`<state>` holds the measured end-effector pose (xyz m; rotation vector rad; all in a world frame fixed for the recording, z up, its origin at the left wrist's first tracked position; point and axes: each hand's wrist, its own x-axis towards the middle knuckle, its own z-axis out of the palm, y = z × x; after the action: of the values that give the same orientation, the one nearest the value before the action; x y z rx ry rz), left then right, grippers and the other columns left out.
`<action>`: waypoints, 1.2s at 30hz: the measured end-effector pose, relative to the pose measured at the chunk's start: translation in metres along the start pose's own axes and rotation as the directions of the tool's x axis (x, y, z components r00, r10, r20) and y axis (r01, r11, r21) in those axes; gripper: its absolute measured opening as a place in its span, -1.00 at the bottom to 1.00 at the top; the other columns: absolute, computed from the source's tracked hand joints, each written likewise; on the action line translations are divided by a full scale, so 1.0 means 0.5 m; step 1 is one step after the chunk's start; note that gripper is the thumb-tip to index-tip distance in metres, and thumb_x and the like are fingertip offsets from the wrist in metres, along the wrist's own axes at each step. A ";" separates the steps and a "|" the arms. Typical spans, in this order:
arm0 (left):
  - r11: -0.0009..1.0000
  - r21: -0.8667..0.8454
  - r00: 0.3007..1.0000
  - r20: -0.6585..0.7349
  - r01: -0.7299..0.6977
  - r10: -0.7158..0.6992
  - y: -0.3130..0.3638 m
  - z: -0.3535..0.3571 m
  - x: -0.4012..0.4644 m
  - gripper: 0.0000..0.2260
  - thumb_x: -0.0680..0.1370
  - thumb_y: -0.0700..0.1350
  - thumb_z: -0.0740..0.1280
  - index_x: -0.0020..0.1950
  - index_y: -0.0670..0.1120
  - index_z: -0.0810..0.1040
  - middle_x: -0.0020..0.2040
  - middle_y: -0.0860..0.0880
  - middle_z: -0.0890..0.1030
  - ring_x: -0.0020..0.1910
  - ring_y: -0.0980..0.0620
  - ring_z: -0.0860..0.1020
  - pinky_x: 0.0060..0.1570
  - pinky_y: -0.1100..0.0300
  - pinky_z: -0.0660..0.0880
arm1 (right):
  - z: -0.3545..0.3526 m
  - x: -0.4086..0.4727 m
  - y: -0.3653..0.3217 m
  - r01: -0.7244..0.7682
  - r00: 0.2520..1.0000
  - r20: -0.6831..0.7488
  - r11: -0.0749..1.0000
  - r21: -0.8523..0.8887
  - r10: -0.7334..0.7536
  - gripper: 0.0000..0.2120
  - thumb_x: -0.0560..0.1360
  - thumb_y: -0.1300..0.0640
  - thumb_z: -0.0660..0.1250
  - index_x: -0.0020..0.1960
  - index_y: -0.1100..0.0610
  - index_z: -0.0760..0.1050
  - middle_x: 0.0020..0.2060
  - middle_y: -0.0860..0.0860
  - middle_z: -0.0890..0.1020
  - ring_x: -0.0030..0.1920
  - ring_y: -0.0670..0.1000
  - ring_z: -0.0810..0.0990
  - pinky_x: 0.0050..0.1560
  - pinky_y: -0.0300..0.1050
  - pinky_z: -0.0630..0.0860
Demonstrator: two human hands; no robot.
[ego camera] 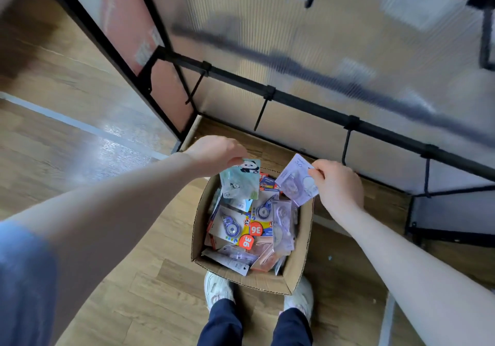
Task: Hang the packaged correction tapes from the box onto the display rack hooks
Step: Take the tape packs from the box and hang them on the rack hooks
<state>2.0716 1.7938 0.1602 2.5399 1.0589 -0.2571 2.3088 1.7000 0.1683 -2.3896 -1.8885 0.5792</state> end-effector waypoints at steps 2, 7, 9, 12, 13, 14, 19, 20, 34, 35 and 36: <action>1.000 0.025 1.000 -0.012 0.018 -0.018 0.016 -0.054 -0.013 -0.78 0.60 -0.04 0.18 0.09 -0.12 0.54 0.03 -0.07 0.58 0.00 -0.11 0.54 -0.20 0.12 0.40 | -0.062 -0.017 -0.007 0.029 0.999 -0.032 1.000 -0.008 -0.029 -0.78 0.61 0.09 0.12 0.02 0.13 0.52 -0.08 0.06 0.59 -0.10 0.15 0.52 -0.30 -0.12 0.23; 0.995 0.093 0.996 -0.084 0.040 -0.033 0.058 -0.224 -0.047 -0.78 0.61 -0.01 0.16 0.07 -0.12 0.50 0.01 -0.06 0.55 -0.02 -0.11 0.51 -0.22 0.12 0.33 | -0.216 -0.056 -0.015 0.064 0.989 -0.132 0.997 0.031 -0.060 -0.78 0.61 0.12 0.11 -0.01 0.16 0.50 -0.11 0.08 0.58 -0.13 0.16 0.53 -0.28 -0.05 0.37; 0.996 0.085 0.988 -0.152 0.017 -0.004 0.074 -0.300 -0.059 -0.79 0.60 -0.02 0.18 0.05 -0.12 0.50 -0.03 -0.05 0.55 -0.06 -0.11 0.53 -0.23 0.12 0.35 | -0.282 -0.068 -0.023 0.067 0.984 -0.169 0.998 0.018 -0.063 -0.78 0.60 0.13 0.11 0.01 0.17 0.51 -0.11 0.08 0.57 -0.14 0.14 0.52 -0.34 -0.09 0.30; 0.994 0.107 0.973 -0.228 -0.002 0.026 0.100 -0.408 -0.081 -0.78 0.60 -0.01 0.18 0.06 -0.10 0.52 -0.03 -0.03 0.56 -0.08 -0.09 0.53 -0.24 0.12 0.40 | -0.382 -0.094 -0.045 0.057 0.971 -0.232 0.998 -0.031 -0.063 -0.76 0.62 0.11 0.09 0.05 0.14 0.51 -0.07 0.06 0.58 -0.15 0.10 0.51 -0.43 -0.19 0.16; 0.993 0.120 0.970 -0.242 -0.004 0.033 0.110 -0.442 -0.090 -0.78 0.60 0.00 0.17 0.08 -0.09 0.53 -0.02 -0.03 0.56 -0.07 -0.08 0.53 -0.23 0.12 0.40 | -0.412 -0.106 -0.053 0.058 0.965 -0.255 0.998 -0.038 -0.066 -0.76 0.62 0.10 0.08 0.05 0.14 0.51 -0.08 0.05 0.58 -0.14 0.09 0.52 -0.42 -0.18 0.17; 0.991 0.130 0.965 -0.258 -0.012 0.045 0.123 -0.475 -0.100 -0.78 0.60 0.00 0.17 0.09 -0.08 0.53 -0.01 -0.02 0.56 -0.05 -0.07 0.53 -0.21 0.12 0.41 | -0.443 -0.117 -0.061 0.061 0.959 -0.274 0.998 -0.034 -0.068 -0.76 0.62 0.09 0.08 0.04 0.13 0.51 -0.09 0.05 0.58 -0.15 0.08 0.52 -0.40 -0.15 0.21; 0.987 0.155 0.931 -0.350 -0.046 0.098 0.159 -0.615 -0.166 -0.75 0.59 0.05 0.18 0.10 -0.04 0.55 0.00 0.00 0.56 -0.02 -0.04 0.54 -0.17 0.14 0.39 | -0.585 -0.155 -0.103 0.085 0.943 -0.320 0.996 -0.022 -0.087 -0.77 0.61 0.09 0.11 -0.01 0.12 0.52 -0.10 0.01 0.58 -0.15 0.05 0.54 -0.27 -0.11 0.36; 0.987 0.155 0.927 -0.361 -0.048 0.102 0.161 -0.639 -0.180 -0.70 0.57 0.09 0.14 0.08 -0.05 0.56 -0.01 0.00 0.57 -0.03 -0.05 0.54 -0.18 0.14 0.39 | -0.608 -0.158 -0.113 0.092 0.937 -0.335 0.995 -0.029 -0.096 -0.78 0.60 0.09 0.12 -0.01 0.12 0.53 -0.10 0.01 0.58 -0.13 0.05 0.54 -0.26 -0.11 0.37; 0.975 0.219 0.895 -0.443 0.049 0.054 0.158 -0.864 -0.327 -0.78 0.59 0.02 0.20 0.09 -0.07 0.55 0.02 0.03 0.57 -0.01 0.00 0.54 -0.10 0.16 0.43 | -0.825 -0.147 -0.311 0.381 0.771 -0.544 0.924 -0.022 -0.331 -0.79 0.57 0.08 0.23 -0.06 0.17 0.59 -0.17 0.00 0.62 -0.21 0.02 0.57 -0.27 -0.12 0.47; 0.975 0.216 0.891 -0.451 0.055 0.049 0.158 -0.872 -0.333 -0.78 0.59 0.02 0.20 0.09 -0.06 0.54 0.03 0.04 0.58 -0.01 0.00 0.54 -0.10 0.15 0.44 | -0.838 -0.145 -0.323 0.396 0.757 -0.557 0.918 -0.023 -0.340 -0.79 0.56 0.07 0.24 -0.07 0.16 0.59 -0.18 -0.01 0.62 -0.21 0.02 0.57 -0.32 -0.18 0.42; 0.975 0.214 0.887 -0.459 0.066 0.041 0.157 -0.881 -0.337 -0.78 0.59 0.03 0.20 0.09 -0.05 0.55 0.03 0.05 0.58 -0.01 0.01 0.54 -0.09 0.15 0.45 | -0.851 -0.143 -0.335 0.414 0.742 -0.572 0.910 -0.018 -0.349 -0.81 0.56 0.07 0.26 -0.08 0.15 0.59 -0.19 -0.01 0.61 -0.22 0.02 0.56 -0.36 -0.22 0.35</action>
<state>2.0203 1.8139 0.6352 2.8819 1.2752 0.2605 2.2725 1.7586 0.6261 -1.7364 -1.9007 -0.0642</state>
